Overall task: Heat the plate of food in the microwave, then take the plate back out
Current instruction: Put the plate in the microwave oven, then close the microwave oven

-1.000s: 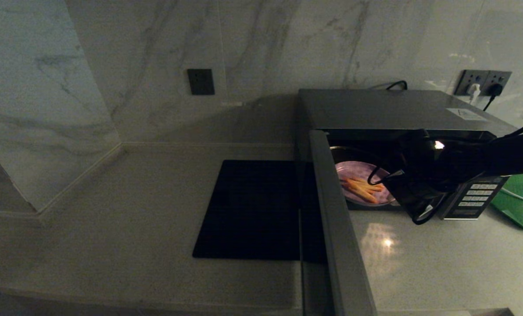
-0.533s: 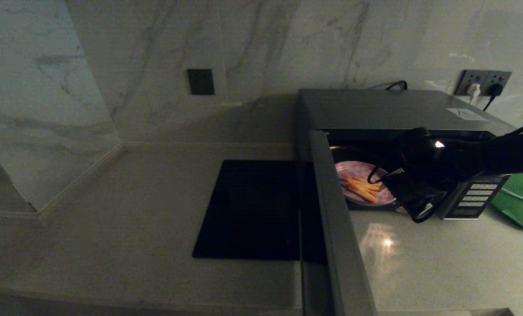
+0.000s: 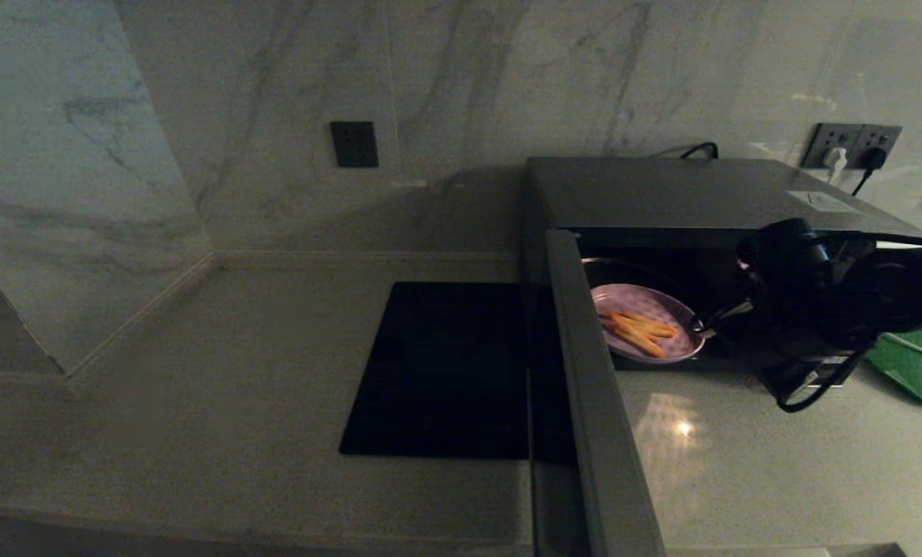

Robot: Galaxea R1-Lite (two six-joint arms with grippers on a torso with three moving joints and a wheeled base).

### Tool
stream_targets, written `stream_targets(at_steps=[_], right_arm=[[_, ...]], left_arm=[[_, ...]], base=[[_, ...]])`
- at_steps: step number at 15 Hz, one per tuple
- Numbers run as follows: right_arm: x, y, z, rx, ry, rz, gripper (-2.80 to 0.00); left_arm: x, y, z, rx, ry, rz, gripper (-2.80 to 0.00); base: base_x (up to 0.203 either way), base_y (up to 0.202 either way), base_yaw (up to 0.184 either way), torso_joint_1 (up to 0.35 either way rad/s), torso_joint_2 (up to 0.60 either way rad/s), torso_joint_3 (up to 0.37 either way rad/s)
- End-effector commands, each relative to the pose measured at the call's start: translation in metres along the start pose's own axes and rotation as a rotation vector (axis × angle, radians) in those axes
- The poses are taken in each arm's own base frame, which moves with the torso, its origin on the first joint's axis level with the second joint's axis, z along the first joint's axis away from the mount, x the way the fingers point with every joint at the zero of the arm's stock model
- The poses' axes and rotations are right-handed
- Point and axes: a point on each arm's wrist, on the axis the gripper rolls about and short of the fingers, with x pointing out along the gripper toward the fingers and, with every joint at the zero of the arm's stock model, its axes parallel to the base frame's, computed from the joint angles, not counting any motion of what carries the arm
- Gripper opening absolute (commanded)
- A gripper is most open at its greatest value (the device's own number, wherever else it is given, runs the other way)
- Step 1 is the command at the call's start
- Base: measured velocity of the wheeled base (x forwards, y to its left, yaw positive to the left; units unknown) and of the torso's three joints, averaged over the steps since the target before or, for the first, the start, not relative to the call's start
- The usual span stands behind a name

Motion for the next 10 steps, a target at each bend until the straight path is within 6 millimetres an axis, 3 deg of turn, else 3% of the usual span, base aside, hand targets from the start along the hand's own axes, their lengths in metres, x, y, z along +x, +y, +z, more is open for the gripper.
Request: stream_targets(at_steps=[1,3,4,10], right_arm=[[-0.044,-0.029,0.004,-0.003,-0.044,0.023,0.00],[-0.070,-0.053,0.003,-0.021,-0.085,0.023,0.00],[-0.081,-0.066,0.002,-0.035,-0.111,0.020,-2.80],[-0.137,-0.123,-0.003,-0.181,-0.232,-0.001,-2.80]], left_arm=[[0.000,0.000,0.000,-0.001,0.001,0.001,-2.80],[0.000,0.000,0.000,-0.001,0.000,0.000,-2.80],[0.000,0.000,0.000,-0.001,0.001,0.000,-2.80],[0.000,0.000,0.000,-0.001,0.000,0.000,-2.80]], base=[[0.000,0.000,0.000,0.000,0.00,0.000],[0.000,0.000,0.000,0.000,0.00,0.000],[0.000,0.000,0.000,0.000,0.00,0.000],[0.000,0.000,0.000,0.000,0.00,0.000]])
